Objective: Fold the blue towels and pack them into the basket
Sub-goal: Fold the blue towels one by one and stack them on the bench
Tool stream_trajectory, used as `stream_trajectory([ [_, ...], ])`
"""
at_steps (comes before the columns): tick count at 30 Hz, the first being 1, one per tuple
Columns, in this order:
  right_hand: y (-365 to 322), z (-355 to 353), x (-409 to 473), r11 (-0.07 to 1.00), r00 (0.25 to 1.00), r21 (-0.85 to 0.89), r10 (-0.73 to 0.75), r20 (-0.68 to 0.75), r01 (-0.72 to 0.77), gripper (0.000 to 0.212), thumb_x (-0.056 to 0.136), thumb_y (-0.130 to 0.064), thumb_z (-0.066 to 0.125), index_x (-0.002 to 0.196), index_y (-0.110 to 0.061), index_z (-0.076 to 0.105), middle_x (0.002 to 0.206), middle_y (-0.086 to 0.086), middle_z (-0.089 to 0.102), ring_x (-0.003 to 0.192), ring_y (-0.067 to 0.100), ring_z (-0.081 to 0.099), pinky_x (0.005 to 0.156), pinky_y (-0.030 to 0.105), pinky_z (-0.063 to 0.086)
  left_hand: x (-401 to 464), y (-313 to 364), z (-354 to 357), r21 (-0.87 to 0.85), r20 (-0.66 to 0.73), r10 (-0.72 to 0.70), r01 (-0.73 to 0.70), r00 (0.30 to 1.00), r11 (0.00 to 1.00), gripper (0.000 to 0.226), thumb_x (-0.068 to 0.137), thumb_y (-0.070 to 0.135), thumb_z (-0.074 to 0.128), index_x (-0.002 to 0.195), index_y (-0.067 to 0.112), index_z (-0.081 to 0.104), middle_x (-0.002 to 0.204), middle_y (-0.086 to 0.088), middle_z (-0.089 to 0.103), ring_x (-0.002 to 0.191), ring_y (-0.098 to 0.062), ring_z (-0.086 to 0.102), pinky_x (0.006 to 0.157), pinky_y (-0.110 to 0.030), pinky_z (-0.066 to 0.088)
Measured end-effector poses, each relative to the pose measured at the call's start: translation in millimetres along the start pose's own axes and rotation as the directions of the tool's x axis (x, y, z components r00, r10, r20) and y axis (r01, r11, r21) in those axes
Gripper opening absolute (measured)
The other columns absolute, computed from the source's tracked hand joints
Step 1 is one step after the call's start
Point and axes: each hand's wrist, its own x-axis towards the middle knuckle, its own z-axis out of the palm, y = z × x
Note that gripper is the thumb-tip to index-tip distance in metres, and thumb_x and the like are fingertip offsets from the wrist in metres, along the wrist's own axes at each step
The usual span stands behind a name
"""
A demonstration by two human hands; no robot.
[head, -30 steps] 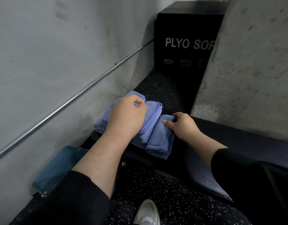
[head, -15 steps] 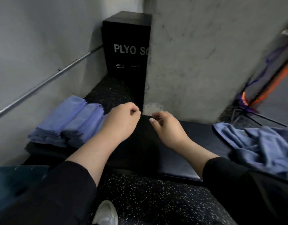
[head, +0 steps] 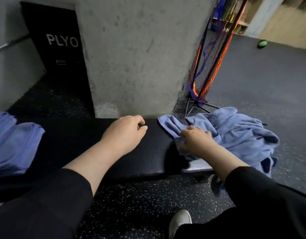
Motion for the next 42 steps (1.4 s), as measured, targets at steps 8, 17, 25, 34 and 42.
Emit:
stream_trajectory([
  [8,12,14,21,0.988,0.986,0.151,0.031,-0.163,-0.006,0.026,0.088,-0.042,0.061,0.105,-0.023,0.058,0.105,-0.001,0.059,0.105,0.027,0.057,0.079,0.04,0.038,12,-3,14,0.021,0.052,-0.019,0.018,0.998,1.0,0.023,0.101,0.042,0.05,0.111,0.028,0.066,0.1,0.013,0.066,0.093,-0.012,0.059,0.081,-0.034,0.051],
  [17,-35,-40,4,0.482,0.852,0.804,0.197,-0.486,0.347,0.018,0.099,-0.027,0.057,0.099,-0.01,0.053,0.078,0.014,0.057,0.067,0.011,0.047,0.067,0.033,0.041,10,-4,3,-0.284,0.045,-0.011,0.023,0.999,0.958,0.041,0.1,0.051,0.052,0.137,0.033,0.056,0.118,0.016,0.064,0.11,-0.008,0.059,0.096,-0.03,0.047],
  [25,-122,-67,-3,-0.065,0.966,0.965,0.05,-0.253,0.256,0.021,0.097,-0.036,0.061,0.104,-0.017,0.064,0.097,0.01,0.073,0.095,0.025,0.072,0.09,0.054,0.054,6,-20,-20,-0.722,-0.027,-0.152,0.085,0.988,0.686,0.042,0.091,0.065,0.05,0.115,0.034,0.066,0.109,0.014,0.073,0.108,-0.006,0.067,0.102,-0.041,0.05],
  [34,-154,-40,10,0.106,0.983,0.985,-0.14,-0.12,0.136,0.014,0.093,-0.033,0.069,0.097,-0.02,0.072,0.095,0.005,0.076,0.097,0.03,0.071,0.087,0.05,0.057,2,-75,-28,-0.665,-0.062,-0.324,0.203,0.944,0.719,0.027,0.097,0.03,0.063,0.081,0.009,0.068,0.074,-0.001,0.066,0.075,-0.016,0.059,0.071,-0.038,0.05],
  [42,-150,-30,21,0.046,0.997,0.999,-0.073,-0.003,0.006,0.017,0.095,-0.032,0.066,0.096,-0.017,0.073,0.092,0.006,0.077,0.096,0.03,0.073,0.085,0.048,0.058,5,-88,-37,-0.57,-0.161,-0.373,0.223,0.914,0.791,0.017,0.098,0.03,0.062,0.093,0.017,0.072,0.088,0.003,0.071,0.081,-0.011,0.062,0.071,-0.025,0.047],
])
